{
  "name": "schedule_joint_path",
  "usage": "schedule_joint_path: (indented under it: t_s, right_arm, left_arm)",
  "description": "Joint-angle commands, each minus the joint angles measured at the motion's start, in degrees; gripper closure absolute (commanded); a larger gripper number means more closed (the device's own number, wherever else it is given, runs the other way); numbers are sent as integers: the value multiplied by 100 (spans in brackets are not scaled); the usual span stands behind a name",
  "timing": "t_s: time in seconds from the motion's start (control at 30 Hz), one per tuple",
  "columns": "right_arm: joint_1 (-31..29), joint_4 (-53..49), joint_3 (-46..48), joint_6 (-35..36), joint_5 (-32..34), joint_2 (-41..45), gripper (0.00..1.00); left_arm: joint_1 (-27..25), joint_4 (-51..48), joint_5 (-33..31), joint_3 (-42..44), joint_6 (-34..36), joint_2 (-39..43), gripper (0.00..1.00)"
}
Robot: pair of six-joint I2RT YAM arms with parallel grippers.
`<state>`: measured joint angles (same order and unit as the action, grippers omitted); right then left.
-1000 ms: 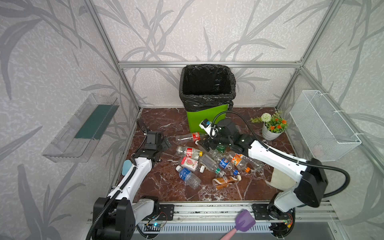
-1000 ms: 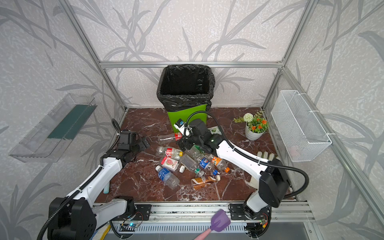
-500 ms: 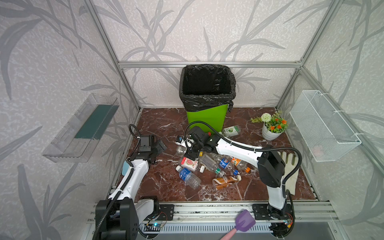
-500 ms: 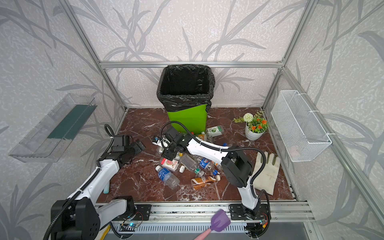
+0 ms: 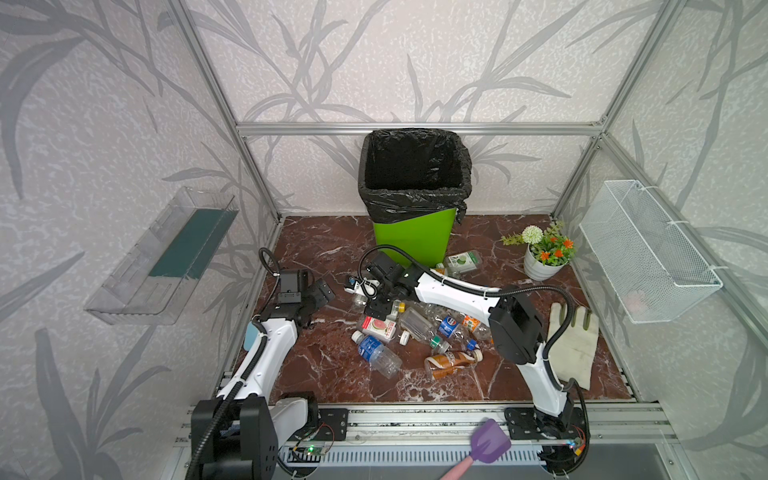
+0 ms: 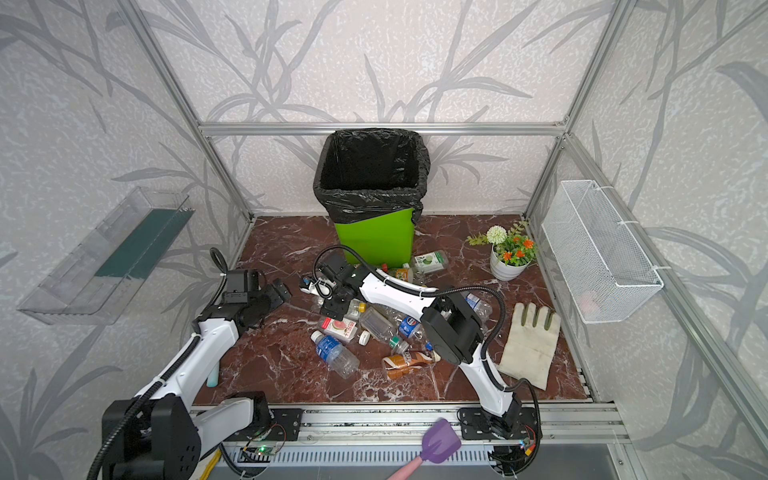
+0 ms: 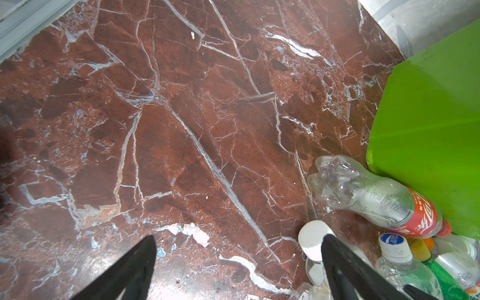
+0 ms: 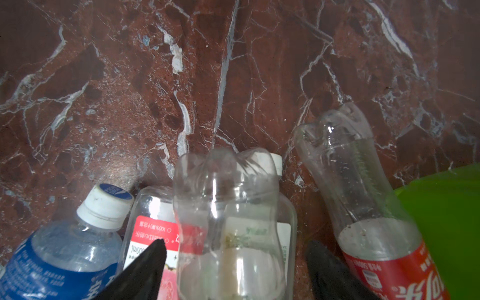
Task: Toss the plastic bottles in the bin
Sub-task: 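Grasp a clear bottle with the right gripper and lift it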
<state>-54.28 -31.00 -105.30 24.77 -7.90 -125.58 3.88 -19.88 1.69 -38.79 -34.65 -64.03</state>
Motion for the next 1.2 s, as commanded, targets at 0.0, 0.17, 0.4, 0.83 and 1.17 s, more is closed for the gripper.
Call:
schedule_joint_path:
  t_s: [0.0,0.17,0.4,0.83,1.17]
  right_arm:
    - [-21,-373,-248,163,-100,-166,20]
    - [-21,-461,-342,238,-300,-239,30]
    - [-17,-460,-350,216,-353,-131,53]
    - [-11,450,61,-204,1,1343,60]
    - [-3,2160,1009,182,1665,4291,62]
  left_arm:
    - [61,-54,32,55,51,-31,1]
    - [81,-50,54,56,47,-51,1]
    - [101,-77,48,82,39,-13,1]
    - [109,60,156,94,-77,-55,1]
    - [87,291,371,92,-239,-101,1]
